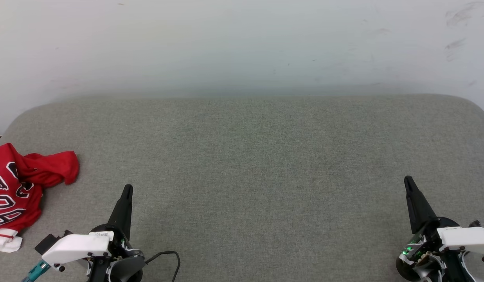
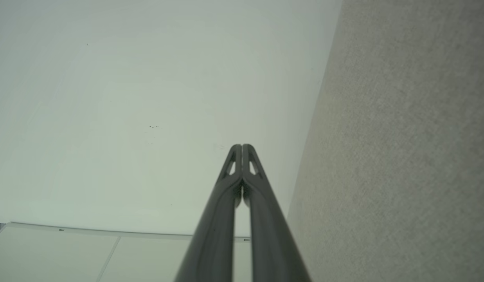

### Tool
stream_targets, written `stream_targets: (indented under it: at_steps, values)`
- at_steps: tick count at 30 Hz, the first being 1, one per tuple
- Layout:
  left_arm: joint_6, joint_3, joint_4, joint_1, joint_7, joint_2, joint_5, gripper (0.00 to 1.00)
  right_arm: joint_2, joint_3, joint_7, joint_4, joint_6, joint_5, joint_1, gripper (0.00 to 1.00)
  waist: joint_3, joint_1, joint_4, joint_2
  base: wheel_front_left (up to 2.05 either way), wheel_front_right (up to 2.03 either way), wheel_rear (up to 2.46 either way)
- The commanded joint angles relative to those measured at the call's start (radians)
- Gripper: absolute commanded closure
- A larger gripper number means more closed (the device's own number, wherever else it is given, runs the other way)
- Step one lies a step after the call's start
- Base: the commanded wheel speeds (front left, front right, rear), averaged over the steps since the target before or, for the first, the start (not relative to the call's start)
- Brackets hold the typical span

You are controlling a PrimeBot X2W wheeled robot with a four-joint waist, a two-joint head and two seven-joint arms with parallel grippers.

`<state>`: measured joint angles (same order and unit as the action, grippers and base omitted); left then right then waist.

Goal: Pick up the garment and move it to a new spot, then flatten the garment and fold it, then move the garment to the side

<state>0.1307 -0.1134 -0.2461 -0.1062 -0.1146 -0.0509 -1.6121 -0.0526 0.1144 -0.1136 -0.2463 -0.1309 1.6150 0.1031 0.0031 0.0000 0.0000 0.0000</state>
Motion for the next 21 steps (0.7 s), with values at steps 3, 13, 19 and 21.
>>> stream_targets:
  at_steps: [3, 13, 19, 21]
  values:
    - [0.002, -0.003, 0.001, -0.006, -0.002, 0.002, -0.002, 1.0, 0.003, 0.001, -0.002, -0.001, 0.0, -0.006, 0.012, 1.0, 0.0, 0.0, 0.0, 0.0, 0.0, 0.0, 0.0]
    - [0.002, -0.003, 0.001, -0.006, -0.002, 0.002, -0.002, 1.0, 0.003, 0.001, -0.001, -0.001, 0.0, -0.006, 0.012, 1.0, 0.0, 0.0, 0.0, 0.0, 0.0, 0.0, 0.0]
    - [0.002, -0.003, 0.001, -0.006, -0.002, 0.002, -0.002, 1.0, 0.003, 0.001, -0.001, -0.001, 0.0, -0.006, 0.012, 1.0, 0.0, 0.0, 0.0, 0.0, 0.0, 0.0, 0.0]
    - [0.0, 0.001, -0.003, 0.001, 0.0, 0.0, 0.0, 0.0, 0.0, 0.0, 0.0, -0.003, 0.0, 0.0, -0.002, 0.0, 0.0, 0.0, 0.0, 0.0, 0.0, 0.0, 0.0]
